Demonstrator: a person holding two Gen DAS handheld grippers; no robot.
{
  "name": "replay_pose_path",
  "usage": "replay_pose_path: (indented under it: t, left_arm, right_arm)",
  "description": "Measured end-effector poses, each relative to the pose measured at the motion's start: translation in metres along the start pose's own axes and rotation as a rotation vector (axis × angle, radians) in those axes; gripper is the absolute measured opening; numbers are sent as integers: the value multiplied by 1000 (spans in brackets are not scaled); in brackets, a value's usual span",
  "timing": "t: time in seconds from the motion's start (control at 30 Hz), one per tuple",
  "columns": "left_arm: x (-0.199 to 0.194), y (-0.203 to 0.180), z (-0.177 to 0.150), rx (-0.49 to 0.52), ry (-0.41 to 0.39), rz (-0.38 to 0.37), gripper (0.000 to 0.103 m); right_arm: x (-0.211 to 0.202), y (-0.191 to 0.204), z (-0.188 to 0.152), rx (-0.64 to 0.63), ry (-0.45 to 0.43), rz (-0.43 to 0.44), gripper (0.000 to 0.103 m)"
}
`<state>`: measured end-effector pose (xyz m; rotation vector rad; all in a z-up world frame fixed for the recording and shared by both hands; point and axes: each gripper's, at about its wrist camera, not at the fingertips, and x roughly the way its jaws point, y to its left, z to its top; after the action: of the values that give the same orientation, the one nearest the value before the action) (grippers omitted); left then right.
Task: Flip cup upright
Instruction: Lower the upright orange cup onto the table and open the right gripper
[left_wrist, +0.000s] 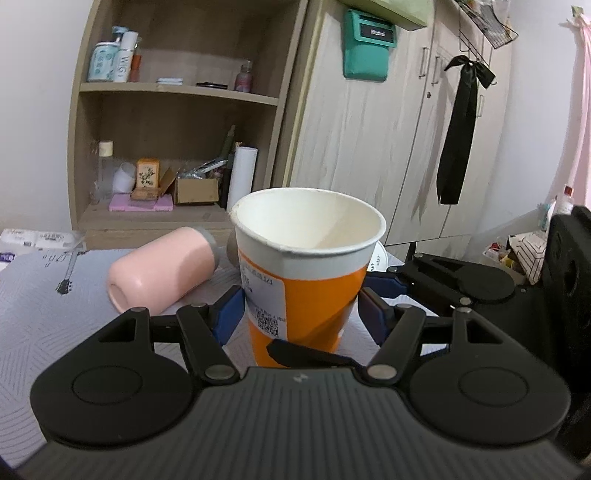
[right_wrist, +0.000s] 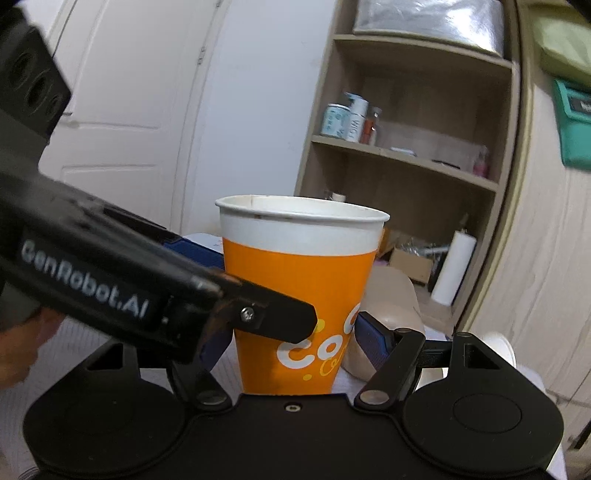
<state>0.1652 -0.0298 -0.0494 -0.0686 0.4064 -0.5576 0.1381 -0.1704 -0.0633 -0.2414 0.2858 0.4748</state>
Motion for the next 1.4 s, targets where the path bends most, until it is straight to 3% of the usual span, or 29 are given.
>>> replay_pose_path:
  t: [0.23,0.4,0.63,0.83,1.13,1.4]
  left_arm:
    - [3,-11,-4,5,12,-29,65]
    - [2,-8,-9,-21,1,-36,67]
    - [0,-7,-8,-26,23,-60,77]
    - [-5,-8,-8,-29,26,-44,80]
    - [-26,-4,-11,-118,50,-8,81]
    - [-65,-5,-10,-166,25,51,81]
  right_arm:
    - [-5,-15,-4,67,31,23,77]
    - [-5,-7,-7,35,14,1,78]
    - [-4,-4,-5,17,17,-1,82]
    - [-10,-3,-1,35,31,1,86]
    - [-32,0,-2,65,15,-20,90]
    - [-67,1,-6,135,-12,-57,90]
